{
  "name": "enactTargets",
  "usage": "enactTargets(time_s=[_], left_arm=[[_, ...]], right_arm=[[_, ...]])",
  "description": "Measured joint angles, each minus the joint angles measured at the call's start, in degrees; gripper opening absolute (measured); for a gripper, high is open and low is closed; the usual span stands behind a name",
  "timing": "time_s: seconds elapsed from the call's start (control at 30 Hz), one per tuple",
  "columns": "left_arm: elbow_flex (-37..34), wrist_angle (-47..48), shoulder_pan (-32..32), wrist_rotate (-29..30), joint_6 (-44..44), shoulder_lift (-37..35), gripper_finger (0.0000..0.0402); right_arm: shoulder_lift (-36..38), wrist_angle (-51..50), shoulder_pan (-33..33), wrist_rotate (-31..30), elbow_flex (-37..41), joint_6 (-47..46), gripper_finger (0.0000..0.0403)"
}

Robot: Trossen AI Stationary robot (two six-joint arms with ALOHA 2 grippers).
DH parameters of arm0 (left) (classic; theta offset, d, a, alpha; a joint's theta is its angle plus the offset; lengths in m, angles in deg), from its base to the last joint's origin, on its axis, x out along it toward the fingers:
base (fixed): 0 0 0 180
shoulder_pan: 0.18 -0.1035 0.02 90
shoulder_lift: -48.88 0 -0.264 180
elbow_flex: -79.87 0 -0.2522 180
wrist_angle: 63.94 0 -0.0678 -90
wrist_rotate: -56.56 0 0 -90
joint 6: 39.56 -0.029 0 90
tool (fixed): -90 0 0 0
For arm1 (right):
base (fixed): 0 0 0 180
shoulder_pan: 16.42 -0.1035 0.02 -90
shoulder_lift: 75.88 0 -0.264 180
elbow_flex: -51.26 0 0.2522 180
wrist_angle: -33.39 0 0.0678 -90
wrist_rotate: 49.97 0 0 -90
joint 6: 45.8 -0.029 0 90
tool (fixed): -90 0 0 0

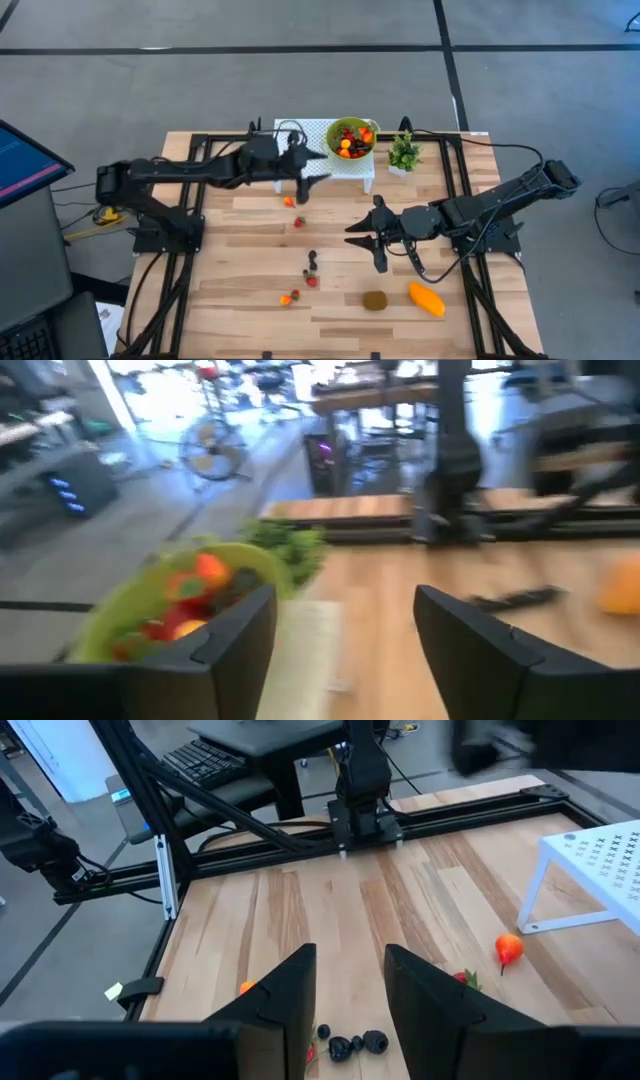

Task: Pick & Place Fruit
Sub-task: Put the red strawberry into the green strainer bowl

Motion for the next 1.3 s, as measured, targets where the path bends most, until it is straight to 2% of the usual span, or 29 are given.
enactTargets(time_s=[0.13, 0.33, 0.43, 0.57, 0.83, 1.0, 1.13, 1.3], left_arm=[[0.0, 5.5, 5.0, 0.0, 0.1, -2.4, 0.0245], [-0.4, 11.7, 10.2, 0.1, -1.3, -2.1, 0.0242], [-2.9, 12.4, 11.9, 3.9, -1.3, -1.9, 0.0235], [-6.6, 12.0, 13.6, 9.3, -1.0, -1.9, 0.0222], [-14.1, 11.6, 14.8, 9.6, 4.6, -1.9, 0.0203], [-18.2, 11.0, 14.7, 9.6, 5.0, -1.9, 0.0198], [-22.0, 6.8, 14.7, 10.1, 4.8, -1.5, 0.0198], [-24.6, 0.3, 14.7, 10.8, 6.0, 3.6, 0.0198]], right_arm=[[0.0, 0.0, 0.0, 0.0, 0.0, -0.1, 0.0115], [0.0, 0.0, -0.1, 0.0, 0.0, -2.5, 0.0115], [0.0, 0.0, -0.4, 0.0, 0.0, -3.3, 0.0115], [0.0, 0.0, -0.8, 0.0, 0.0, -3.4, 0.0115], [0.0, 0.0, -0.7, 0.0, 0.0, -3.5, 0.0115], [0.0, 0.0, -0.6, 0.0, 0.0, -3.5, 0.0115], [0.0, 0.0, -0.6, 0.0, 0.0, -3.5, 0.0115], [0.0, 0.1, -0.6, 0.0, 0.0, -3.3, 0.0115]])
